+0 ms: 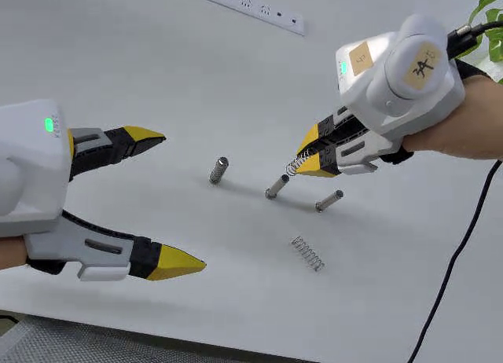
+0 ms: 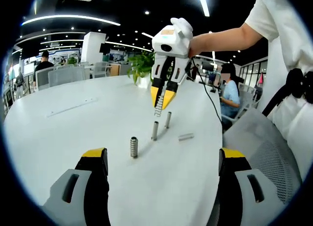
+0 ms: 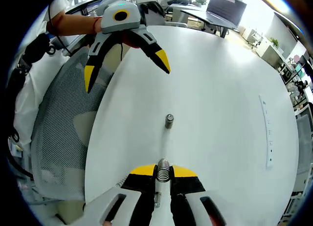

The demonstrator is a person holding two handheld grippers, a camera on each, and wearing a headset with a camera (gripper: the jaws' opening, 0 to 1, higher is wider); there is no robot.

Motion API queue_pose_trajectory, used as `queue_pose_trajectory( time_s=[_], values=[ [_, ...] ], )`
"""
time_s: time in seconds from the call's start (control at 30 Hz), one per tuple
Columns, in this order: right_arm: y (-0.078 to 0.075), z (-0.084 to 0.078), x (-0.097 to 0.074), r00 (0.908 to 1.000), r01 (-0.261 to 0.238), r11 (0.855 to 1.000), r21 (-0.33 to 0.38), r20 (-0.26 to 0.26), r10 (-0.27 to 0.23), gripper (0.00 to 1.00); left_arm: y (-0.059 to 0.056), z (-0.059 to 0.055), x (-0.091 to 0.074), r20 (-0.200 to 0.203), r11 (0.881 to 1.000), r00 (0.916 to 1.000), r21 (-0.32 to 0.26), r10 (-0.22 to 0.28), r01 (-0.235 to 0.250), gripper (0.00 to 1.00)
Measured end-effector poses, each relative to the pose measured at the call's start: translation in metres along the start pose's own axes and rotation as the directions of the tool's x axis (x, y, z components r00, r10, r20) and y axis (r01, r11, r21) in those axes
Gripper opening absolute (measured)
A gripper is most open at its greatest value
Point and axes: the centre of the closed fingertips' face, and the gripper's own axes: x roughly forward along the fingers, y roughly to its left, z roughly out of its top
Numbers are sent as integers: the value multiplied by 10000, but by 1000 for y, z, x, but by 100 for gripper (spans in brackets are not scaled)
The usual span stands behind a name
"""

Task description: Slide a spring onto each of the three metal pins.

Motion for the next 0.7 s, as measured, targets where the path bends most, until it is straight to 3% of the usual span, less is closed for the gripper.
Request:
queue_pose_trajectory(
  time_s=[0.7],
  values=[
    [5, -4, 13, 9992, -266, 9996, -27, -312, 265, 7, -4, -1, 3, 155, 9997, 9997, -146, -170, 172, 94]
  ],
)
